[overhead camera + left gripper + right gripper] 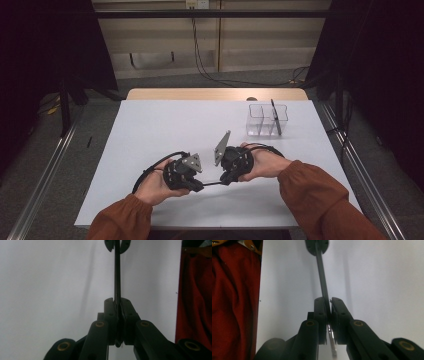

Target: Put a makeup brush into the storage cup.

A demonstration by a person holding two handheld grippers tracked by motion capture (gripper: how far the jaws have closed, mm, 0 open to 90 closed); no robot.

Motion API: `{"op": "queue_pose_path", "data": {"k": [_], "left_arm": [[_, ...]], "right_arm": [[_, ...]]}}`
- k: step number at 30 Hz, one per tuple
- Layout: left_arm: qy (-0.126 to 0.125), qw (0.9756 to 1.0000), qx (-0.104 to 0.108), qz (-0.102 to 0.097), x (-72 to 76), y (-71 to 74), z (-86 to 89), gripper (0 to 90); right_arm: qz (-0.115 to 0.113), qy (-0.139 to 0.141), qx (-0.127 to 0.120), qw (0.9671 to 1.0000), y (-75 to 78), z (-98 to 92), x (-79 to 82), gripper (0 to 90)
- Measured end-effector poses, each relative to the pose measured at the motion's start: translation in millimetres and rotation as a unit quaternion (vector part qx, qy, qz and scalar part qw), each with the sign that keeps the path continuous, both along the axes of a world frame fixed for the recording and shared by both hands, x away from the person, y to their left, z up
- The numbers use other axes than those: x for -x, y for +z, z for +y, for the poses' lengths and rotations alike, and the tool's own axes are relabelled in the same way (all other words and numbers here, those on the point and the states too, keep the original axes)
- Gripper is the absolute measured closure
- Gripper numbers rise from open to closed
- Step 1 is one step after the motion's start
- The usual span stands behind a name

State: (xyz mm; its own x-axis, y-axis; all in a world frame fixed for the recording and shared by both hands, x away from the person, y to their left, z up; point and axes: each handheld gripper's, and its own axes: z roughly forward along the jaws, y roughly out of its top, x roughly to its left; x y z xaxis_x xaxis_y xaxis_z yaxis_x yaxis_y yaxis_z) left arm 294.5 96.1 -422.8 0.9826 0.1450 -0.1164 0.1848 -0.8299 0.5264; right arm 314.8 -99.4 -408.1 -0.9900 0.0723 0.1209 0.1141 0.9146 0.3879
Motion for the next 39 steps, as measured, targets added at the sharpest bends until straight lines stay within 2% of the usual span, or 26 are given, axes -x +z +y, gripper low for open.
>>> {"op": "queue_pose_path", "data": {"k": [4, 5, 6, 9, 14, 19, 25, 35, 39], "left_arm": [[0.005, 1.0000, 0.004, 0.004, -0.1, -0.7, -0.6, 85.5], [0.004, 1.0000, 0.003, 0.007, -0.3, -0.7, -0.4, 85.5], [0.008, 1.0000, 0.005, 0.001, -0.1, -0.1, 0.4, 85.5], [0.009, 0.9999, 0.008, 0.005, -1.1, -0.2, 1.9, 85.5], [0.011, 0.9998, 0.010, 0.011, -2.0, -0.9, 4.6, 85.5], [0.016, 0.9997, 0.013, 0.011, -2.1, -2.9, 6.0, 85.4], [0.019, 0.9996, 0.016, 0.012, -3.2, -1.9, 9.5, 85.4], [0.026, 0.9992, 0.022, 0.019, -2.7, -3.6, 16.5, 85.4], [0.040, 0.9985, 0.028, 0.022, -2.2, -4.3, 20.9, 85.4]], "right_arm": [[0.006, -0.007, -0.011, 0.9999, -0.3, -2.8, -2.0, 82.3], [0.005, -0.008, -0.013, 0.9999, -0.8, -3.0, -2.2, 80.6], [0.012, -0.011, -0.017, 0.9997, -1.0, -3.3, -2.2, 79.9], [0.009, -0.013, -0.028, 0.9995, -1.9, -4.1, -2.5, 74.4], [0.005, -0.025, -0.037, 0.9990, -3.1, -6.7, -3.1, 61.7], [-0.014, -0.041, -0.056, 0.9975, -3.3, -10.2, -3.2, 45.4], [-0.015, -0.057, -0.064, 0.9962, -5.1, -15.2, -2.3, 30.4], [-0.018, -0.087, -0.090, 0.9920, -2.8, -28.8, -2.7, 15.1], [-0.022, -0.095, -0.094, 0.9908, -4.0, -35.3, -2.1, 9.4]]}}
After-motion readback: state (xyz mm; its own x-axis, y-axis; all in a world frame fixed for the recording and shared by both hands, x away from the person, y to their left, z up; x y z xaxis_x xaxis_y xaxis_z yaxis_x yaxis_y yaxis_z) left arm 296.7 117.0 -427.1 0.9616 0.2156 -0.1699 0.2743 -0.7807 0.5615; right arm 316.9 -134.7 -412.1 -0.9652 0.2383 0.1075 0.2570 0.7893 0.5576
